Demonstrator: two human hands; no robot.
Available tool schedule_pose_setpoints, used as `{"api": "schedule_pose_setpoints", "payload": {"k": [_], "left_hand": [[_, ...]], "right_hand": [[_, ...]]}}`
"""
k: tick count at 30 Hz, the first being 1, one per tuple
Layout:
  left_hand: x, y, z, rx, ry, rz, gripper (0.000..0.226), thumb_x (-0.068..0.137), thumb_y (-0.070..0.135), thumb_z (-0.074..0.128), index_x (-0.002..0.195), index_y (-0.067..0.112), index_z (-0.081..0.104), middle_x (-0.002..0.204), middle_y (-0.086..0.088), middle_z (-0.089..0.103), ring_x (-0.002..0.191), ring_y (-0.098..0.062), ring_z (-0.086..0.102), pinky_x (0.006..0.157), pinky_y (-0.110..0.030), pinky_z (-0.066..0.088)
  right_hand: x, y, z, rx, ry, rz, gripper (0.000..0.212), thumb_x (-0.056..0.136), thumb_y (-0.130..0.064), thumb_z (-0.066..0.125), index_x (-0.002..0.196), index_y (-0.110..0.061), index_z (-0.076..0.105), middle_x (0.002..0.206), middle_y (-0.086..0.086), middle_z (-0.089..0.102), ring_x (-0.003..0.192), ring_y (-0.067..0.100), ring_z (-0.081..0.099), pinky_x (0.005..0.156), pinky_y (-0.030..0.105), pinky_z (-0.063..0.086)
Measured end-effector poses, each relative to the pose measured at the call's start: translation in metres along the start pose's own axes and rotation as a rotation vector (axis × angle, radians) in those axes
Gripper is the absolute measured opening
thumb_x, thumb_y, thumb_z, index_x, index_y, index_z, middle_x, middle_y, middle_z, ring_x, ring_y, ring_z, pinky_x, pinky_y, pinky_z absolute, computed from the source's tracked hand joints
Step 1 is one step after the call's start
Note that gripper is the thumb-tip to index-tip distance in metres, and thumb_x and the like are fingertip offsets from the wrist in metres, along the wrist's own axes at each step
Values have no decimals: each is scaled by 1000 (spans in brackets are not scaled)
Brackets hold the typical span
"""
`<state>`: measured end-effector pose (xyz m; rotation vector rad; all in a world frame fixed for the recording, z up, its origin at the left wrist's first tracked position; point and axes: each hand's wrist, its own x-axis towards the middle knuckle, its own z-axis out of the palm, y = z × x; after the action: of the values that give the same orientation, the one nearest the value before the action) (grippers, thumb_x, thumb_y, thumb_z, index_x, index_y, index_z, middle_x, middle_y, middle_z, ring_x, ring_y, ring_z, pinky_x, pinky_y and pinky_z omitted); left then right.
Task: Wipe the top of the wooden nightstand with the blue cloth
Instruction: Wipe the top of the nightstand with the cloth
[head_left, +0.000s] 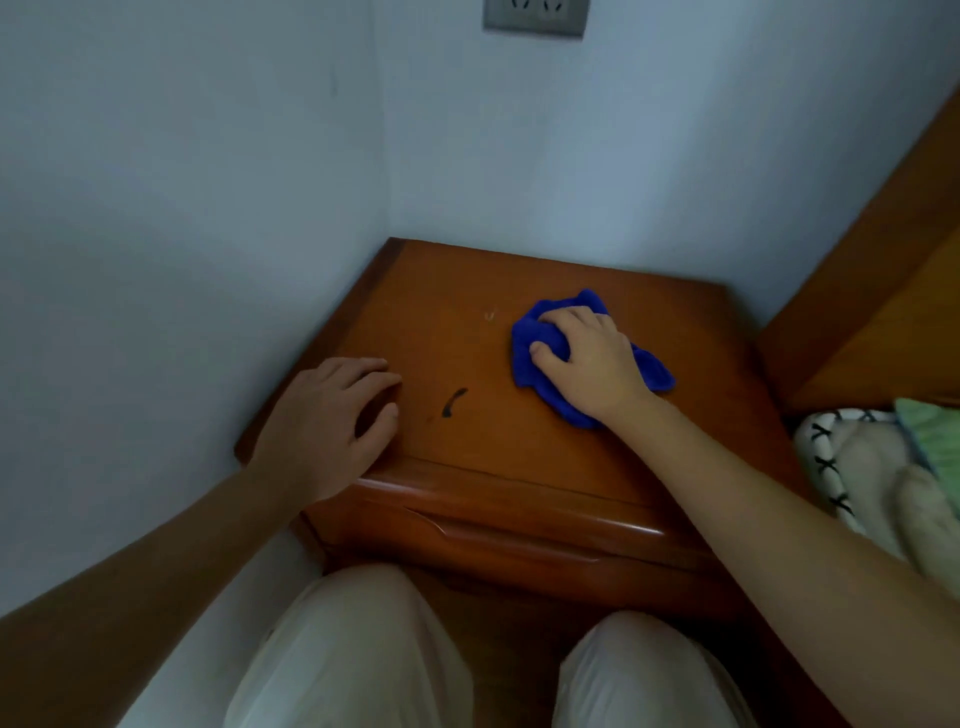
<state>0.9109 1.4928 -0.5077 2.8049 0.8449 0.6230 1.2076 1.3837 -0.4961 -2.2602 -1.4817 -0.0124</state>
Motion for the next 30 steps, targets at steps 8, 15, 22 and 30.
{"api": "schedule_pose_setpoints", "payload": {"k": [8, 15, 22, 30], "left_hand": [[2, 0, 1, 35, -10, -14, 52, 93, 48, 40, 124, 16, 66, 131, -5, 63, 121, -28, 56, 99, -49, 46], [9, 15, -2, 100, -70, -46, 63, 90, 59, 35, 119, 14, 67, 127, -10, 65, 118, -33, 59, 98, -49, 49], [24, 83, 8, -47, -97, 66, 62, 97, 62, 25, 125, 23, 63, 125, 2, 66, 115, -18, 59, 103, -46, 43], [33, 146, 44, -191, -111, 278, 49, 102, 52, 39, 136, 20, 54, 138, 4, 58, 129, -11, 49, 109, -32, 34]], "right_hand": [[-105, 18, -33, 11, 24, 27, 50, 95, -55, 48, 139, -31, 51, 142, -11, 51, 134, 18, 41, 111, 39, 31], [-132, 30, -56, 127, -16, 48, 68, 93, -56, 57, 150, -23, 40, 154, -7, 41, 142, 15, 33, 115, 32, 28], [-142, 37, -73, 127, -68, 56, 70, 87, -62, 52, 149, -32, 42, 153, -14, 40, 143, 8, 32, 118, 38, 30], [-142, 46, -73, 57, 17, 175, 91, 70, -79, 56, 148, -34, 39, 147, -14, 45, 132, 10, 42, 107, 36, 41]]}}
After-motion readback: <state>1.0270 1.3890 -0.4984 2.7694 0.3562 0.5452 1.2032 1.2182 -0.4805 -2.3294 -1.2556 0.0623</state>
